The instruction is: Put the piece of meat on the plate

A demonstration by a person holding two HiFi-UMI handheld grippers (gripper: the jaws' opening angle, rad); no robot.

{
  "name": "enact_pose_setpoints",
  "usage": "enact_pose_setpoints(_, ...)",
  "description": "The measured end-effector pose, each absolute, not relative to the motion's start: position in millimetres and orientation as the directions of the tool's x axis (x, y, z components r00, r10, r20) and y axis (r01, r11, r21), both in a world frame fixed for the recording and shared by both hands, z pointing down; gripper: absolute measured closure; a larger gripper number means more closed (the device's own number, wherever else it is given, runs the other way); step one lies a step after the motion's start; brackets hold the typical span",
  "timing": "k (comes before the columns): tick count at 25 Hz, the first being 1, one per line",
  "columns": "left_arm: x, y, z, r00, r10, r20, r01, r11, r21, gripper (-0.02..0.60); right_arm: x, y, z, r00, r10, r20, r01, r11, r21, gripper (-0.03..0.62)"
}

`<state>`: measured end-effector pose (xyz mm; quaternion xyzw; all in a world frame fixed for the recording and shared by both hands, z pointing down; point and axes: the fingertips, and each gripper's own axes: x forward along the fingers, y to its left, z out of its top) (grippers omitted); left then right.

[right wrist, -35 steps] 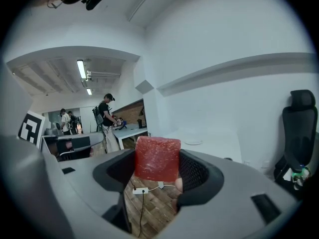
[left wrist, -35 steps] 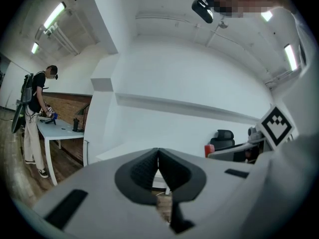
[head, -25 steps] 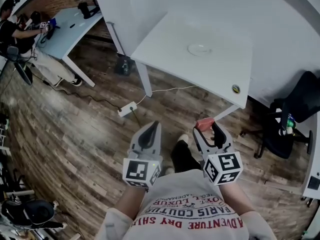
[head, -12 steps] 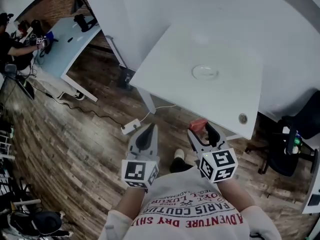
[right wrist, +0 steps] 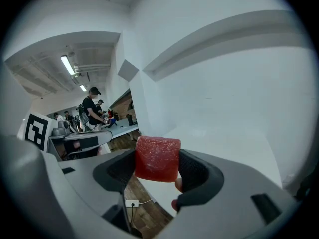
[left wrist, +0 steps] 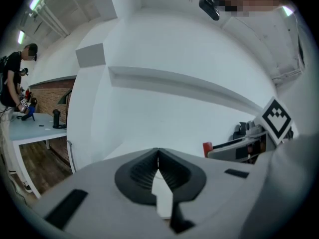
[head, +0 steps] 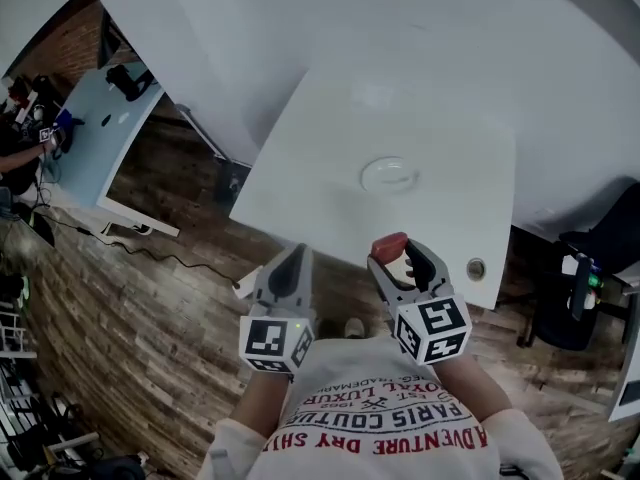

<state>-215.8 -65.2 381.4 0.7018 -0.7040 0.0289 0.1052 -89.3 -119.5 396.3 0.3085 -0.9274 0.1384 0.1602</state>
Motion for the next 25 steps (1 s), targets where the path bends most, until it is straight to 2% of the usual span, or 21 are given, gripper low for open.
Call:
enact_pose_setpoints(15, -223.1, -246.2, 402.4, 0.297, -0.920, 0.256, -0.953, -0.268, 0.144, 0.575, -87.6, -260.6, 422.2, -0.550, -0.681, 0.483, -0.817, 0.560, -0.140, 0.315)
enact_pose_setpoints(25, -236.9, -322.6, 435.7, 0.443, -0.835, 0.328, -0.896, -0.400, 0.193, 0.575, -107.0, -327.7, 468.4, -0.416, -0.676, 0.608, -0.886, 0.453, -0.103, 0.315)
